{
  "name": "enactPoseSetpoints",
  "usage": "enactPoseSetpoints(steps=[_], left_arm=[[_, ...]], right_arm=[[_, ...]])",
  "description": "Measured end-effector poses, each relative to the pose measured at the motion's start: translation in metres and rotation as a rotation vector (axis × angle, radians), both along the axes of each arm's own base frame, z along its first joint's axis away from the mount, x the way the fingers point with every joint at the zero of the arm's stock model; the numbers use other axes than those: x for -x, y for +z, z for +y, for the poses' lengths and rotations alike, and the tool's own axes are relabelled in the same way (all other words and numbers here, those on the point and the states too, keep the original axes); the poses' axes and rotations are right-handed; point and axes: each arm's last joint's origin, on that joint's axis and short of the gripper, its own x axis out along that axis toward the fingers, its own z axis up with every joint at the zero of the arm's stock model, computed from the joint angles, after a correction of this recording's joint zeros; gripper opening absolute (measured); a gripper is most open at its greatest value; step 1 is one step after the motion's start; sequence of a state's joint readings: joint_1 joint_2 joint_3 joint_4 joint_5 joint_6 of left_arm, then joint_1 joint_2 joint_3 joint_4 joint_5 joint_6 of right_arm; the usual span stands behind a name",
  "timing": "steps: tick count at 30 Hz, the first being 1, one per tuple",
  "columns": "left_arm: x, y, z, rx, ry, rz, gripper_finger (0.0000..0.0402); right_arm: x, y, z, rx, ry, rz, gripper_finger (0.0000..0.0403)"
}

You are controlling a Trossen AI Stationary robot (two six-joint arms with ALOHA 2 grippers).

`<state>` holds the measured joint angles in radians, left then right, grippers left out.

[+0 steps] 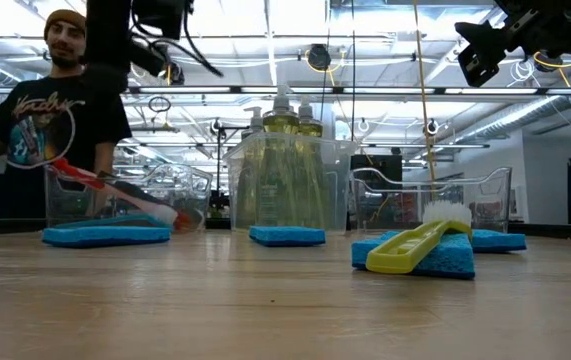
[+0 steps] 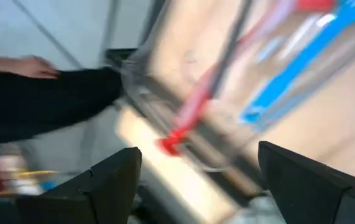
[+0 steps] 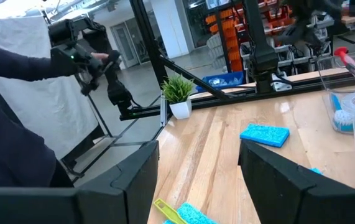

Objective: Pick & Place Kitchen Sink Supplies
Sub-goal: Put the green cleaning brush into the left transparent bin

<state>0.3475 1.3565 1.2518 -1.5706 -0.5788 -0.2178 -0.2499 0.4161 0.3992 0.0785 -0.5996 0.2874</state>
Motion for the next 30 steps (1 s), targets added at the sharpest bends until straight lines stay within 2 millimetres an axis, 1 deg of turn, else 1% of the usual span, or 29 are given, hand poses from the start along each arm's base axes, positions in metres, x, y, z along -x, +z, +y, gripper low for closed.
enactPoseSetpoints(steps=[6, 12, 20, 27, 30], left_arm=[[0.001, 0.006, -0.023, 0.137, 0.174, -0.238, 0.0310], [-0.007, 0.013, -0.050, 0.220, 0.224, -0.455, 0.0283], [-0.027, 0.022, -0.083, 0.299, 0.180, -0.737, 0.0240], [-0.046, 0.032, -0.107, 0.376, 0.062, -0.947, 0.0191], [-0.051, 0.035, -0.115, 0.400, 0.012, -1.006, 0.0172]], right_arm=[[0.000, 0.000, 0.000, 0.000, 0.001, -0.001, 0.0210], [0.000, 0.001, 0.000, 0.003, 0.001, -0.011, 0.0210], [0.000, 0.001, 0.000, 0.004, 0.001, -0.015, 0.0210], [0.000, 0.002, 0.000, 0.006, -0.001, -0.023, 0.0210], [0.000, 0.003, 0.000, 0.007, -0.002, -0.028, 0.0210]])
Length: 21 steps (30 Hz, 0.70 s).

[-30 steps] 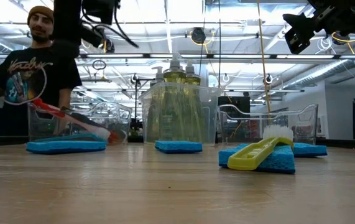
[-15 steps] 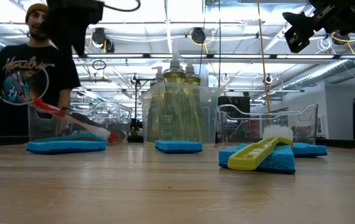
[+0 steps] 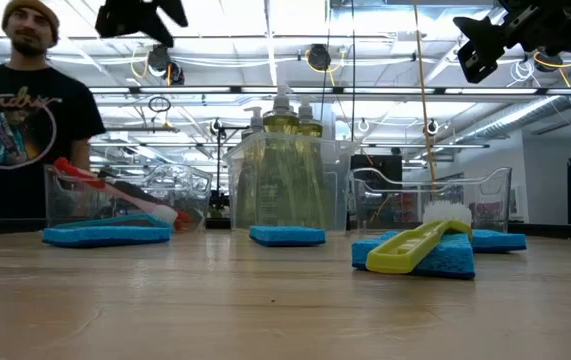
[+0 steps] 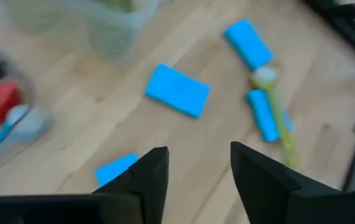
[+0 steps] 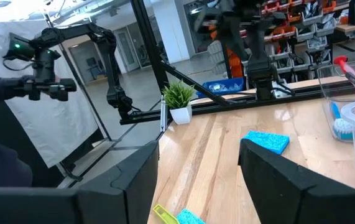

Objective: Pick & Place Kitchen Sink Supplies
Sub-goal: Put the green cleaning brush into the left transparent bin

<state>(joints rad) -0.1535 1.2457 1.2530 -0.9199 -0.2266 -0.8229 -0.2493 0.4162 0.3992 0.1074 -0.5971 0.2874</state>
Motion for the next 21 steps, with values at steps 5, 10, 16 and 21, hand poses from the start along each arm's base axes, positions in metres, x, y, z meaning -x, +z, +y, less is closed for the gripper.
enactPoseSetpoints(steps=[5, 10, 16, 21], left_arm=[[-0.002, 0.003, -0.008, -0.042, -0.040, -0.041, 0.0139], [-0.001, 0.003, -0.012, -0.075, -0.054, -0.042, 0.0114], [0.001, 0.002, -0.015, -0.114, -0.035, -0.034, 0.0098], [0.007, 0.001, -0.019, -0.139, -0.007, -0.064, 0.0104]], right_arm=[[0.000, 0.000, 0.000, -0.024, 0.000, 0.011, 0.0210], [-0.002, -0.002, 0.000, 0.003, 0.002, 0.014, 0.0210], [-0.005, -0.004, 0.001, 0.024, 0.019, 0.027, 0.0210], [-0.008, -0.006, 0.006, 0.021, 0.065, 0.047, 0.0210]])
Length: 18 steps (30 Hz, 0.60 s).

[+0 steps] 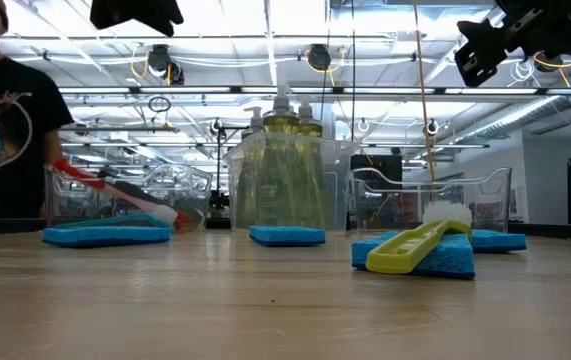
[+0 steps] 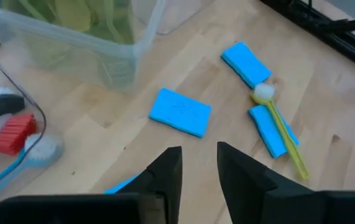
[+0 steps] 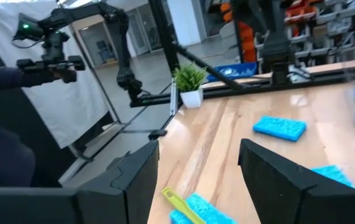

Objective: Pick & Place Kitchen Sink Supplies
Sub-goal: Put the green cleaning brush into the left transparent bin

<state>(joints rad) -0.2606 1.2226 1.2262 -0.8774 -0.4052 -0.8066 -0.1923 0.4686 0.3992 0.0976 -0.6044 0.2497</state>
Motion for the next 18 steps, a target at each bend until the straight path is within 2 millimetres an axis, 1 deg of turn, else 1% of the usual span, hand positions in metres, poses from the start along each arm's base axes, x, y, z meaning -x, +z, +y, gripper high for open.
enactPoseSetpoints(steps=[5, 12, 16, 18], left_arm=[[0.011, -0.020, -0.004, 0.046, 0.025, -0.054, 0.0118], [0.025, -0.061, -0.011, 0.123, -0.009, -0.222, 0.0134], [0.031, -0.087, -0.013, 0.184, 0.013, -0.251, 0.0143], [0.031, -0.097, -0.014, 0.223, 0.034, -0.272, 0.0148]], right_arm=[[-0.004, -0.003, 0.005, -0.005, 0.044, 0.030, 0.0210], [-0.012, -0.010, 0.010, -0.003, 0.062, 0.085, 0.0210], [-0.015, -0.012, 0.009, 0.000, 0.027, 0.103, 0.0210], [-0.016, -0.012, 0.008, 0.003, -0.007, 0.103, 0.0210]])
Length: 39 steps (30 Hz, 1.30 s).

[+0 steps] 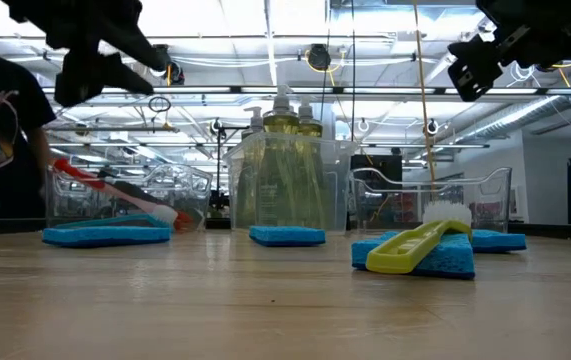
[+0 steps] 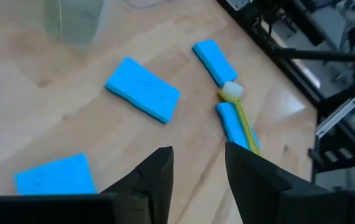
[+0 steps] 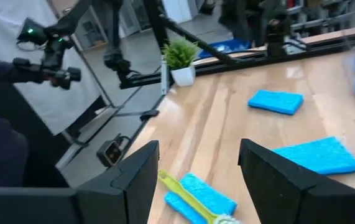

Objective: Pick & Place Kitchen Sink Supplies
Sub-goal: Put the green cleaning brush into the left transparent bin

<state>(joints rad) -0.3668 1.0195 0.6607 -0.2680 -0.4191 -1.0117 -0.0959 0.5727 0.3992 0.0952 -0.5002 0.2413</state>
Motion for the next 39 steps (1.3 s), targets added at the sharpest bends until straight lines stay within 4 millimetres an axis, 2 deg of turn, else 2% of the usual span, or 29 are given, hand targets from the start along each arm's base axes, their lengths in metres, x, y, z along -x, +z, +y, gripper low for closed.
enactPoseSetpoints(steps=[5, 10, 15, 21, 25, 29, 33, 39], left_arm=[[-0.002, -0.015, -0.002, 0.084, 0.036, -0.049, 0.0156], [-0.011, -0.010, -0.006, 0.167, 0.055, -0.157, 0.0163], [-0.022, -0.006, -0.011, 0.161, -0.004, -0.232, 0.0159], [-0.028, -0.014, -0.014, 0.145, -0.037, -0.203, 0.0148], [-0.029, -0.016, -0.016, 0.092, -0.090, -0.186, 0.0151], [-0.024, -0.013, -0.013, 0.016, -0.095, -0.202, 0.0161], [-0.013, -0.018, -0.006, -0.001, -0.053, -0.216, 0.0172], [0.009, -0.024, 0.003, -0.006, -0.073, -0.265, 0.0185]], right_arm=[[0.000, 0.000, -0.001, 0.005, -0.036, -0.002, 0.0210], [0.000, 0.000, -0.002, -0.006, -0.061, 0.004, 0.0210], [-0.001, 0.000, -0.002, -0.018, -0.092, 0.009, 0.0210], [-0.001, 0.001, -0.002, -0.024, -0.092, 0.008, 0.0210], [-0.001, 0.001, -0.002, -0.122, -0.107, 0.042, 0.0210], [-0.001, 0.002, 0.001, -0.160, -0.101, 0.048, 0.0210], [-0.002, 0.008, 0.008, -0.128, -0.119, -0.023, 0.0210], [-0.005, 0.027, 0.020, -0.106, -0.132, -0.052, 0.0210]])
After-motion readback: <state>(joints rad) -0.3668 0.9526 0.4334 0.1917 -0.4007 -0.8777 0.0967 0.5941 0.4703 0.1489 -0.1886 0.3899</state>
